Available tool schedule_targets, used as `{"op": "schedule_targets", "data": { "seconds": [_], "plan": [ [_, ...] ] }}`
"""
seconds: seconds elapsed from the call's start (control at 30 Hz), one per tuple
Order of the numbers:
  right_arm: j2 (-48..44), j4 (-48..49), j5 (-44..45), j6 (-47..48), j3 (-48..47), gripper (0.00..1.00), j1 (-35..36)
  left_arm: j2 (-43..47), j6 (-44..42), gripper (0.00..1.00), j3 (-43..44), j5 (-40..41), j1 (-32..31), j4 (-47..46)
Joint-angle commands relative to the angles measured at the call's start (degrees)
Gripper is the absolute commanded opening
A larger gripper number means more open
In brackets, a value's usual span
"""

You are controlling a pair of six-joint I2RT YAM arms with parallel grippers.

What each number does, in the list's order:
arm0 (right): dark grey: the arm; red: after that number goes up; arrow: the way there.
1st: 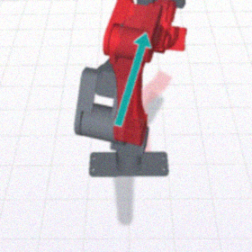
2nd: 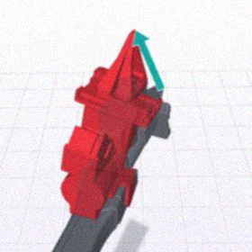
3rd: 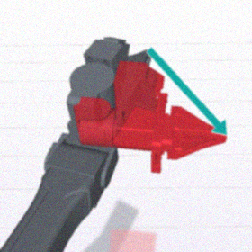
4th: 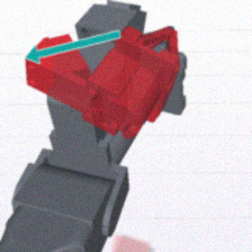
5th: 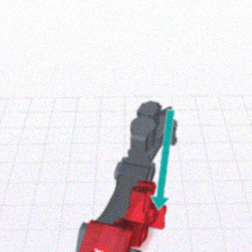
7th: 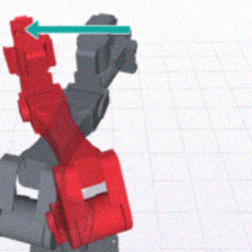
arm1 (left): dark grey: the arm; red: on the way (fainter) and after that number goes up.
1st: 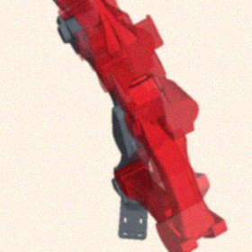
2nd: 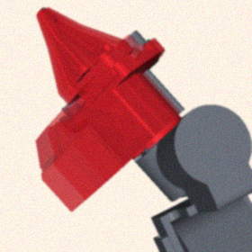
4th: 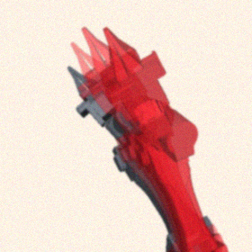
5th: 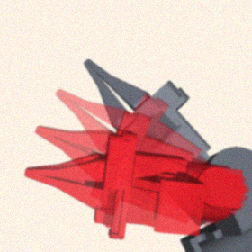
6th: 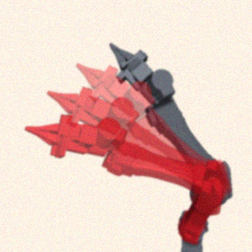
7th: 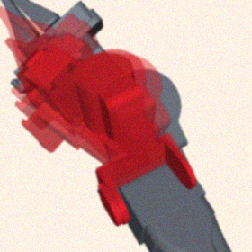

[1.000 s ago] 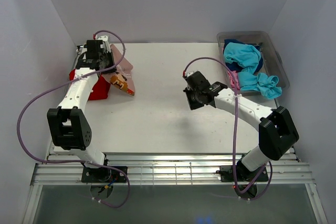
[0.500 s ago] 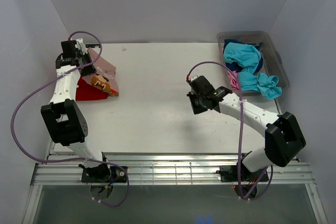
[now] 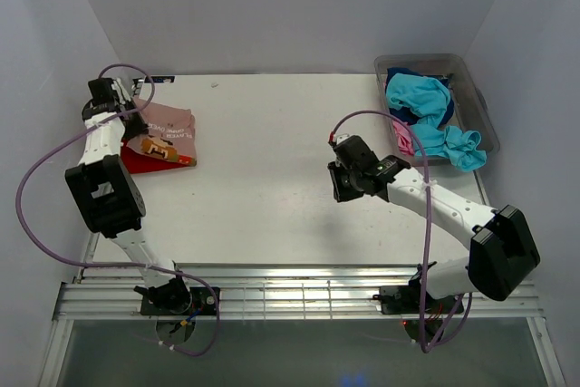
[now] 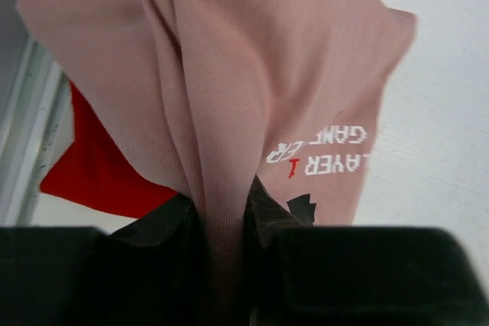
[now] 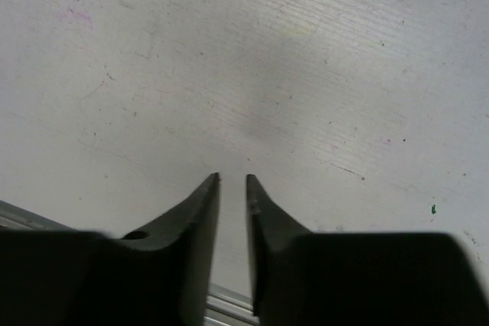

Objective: Fold and stack the t-shirts

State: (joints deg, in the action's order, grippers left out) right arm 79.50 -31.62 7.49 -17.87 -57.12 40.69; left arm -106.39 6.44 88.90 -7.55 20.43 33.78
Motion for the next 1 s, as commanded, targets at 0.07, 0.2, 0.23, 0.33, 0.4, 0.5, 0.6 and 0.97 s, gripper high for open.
{"op": "schedule_targets", "data": {
  "seconds": [0.07, 0.2, 0.23, 0.33, 0.4, 0.5, 0.6, 0.97],
  "plan": [
    [-4.18, -0.73, 0.25, -1.12, 1.49, 0.51, 0.27, 2.93, 4.90, 0.47, 3.03, 21.41, 1.02, -2.58],
    [-5.85, -0.46, 0.60, -1.47, 1.49, 0.59, 0.27, 7.24, 7.01, 0.54, 4.69, 33.11, 1.11, -2.40],
    [-6.20, -0.20, 0.60, -1.55, 1.40, 0.60, 0.27, 8.03, 7.36, 0.68, 5.22, 34.52, 1.11, -2.32],
    [-6.03, -0.11, 0.25, -1.56, 0.17, 0.67, 0.27, 10.32, 9.11, 0.72, 7.68, 35.07, 1.02, -0.65],
    [-5.68, -0.11, 0.07, -1.56, -1.06, 0.67, 0.27, 12.50, 9.91, 0.72, 7.61, 32.08, 0.23, 0.14],
    [-4.71, -0.38, -0.28, -1.56, -2.63, 0.65, 0.27, 16.89, 9.30, 0.71, 3.67, 29.97, -6.24, -0.46],
    [-3.84, -0.90, -0.02, -1.64, -4.56, 0.63, 0.36, 21.72, 7.54, 0.71, -0.56, 30.05, -12.67, -0.91],
    [-3.83, -5.12, 5.00, -1.38, -12.57, 0.72, 0.18, 37.21, 10.89, 0.69, -17.54, 10.47, -24.55, -3.64]
  ]
}}
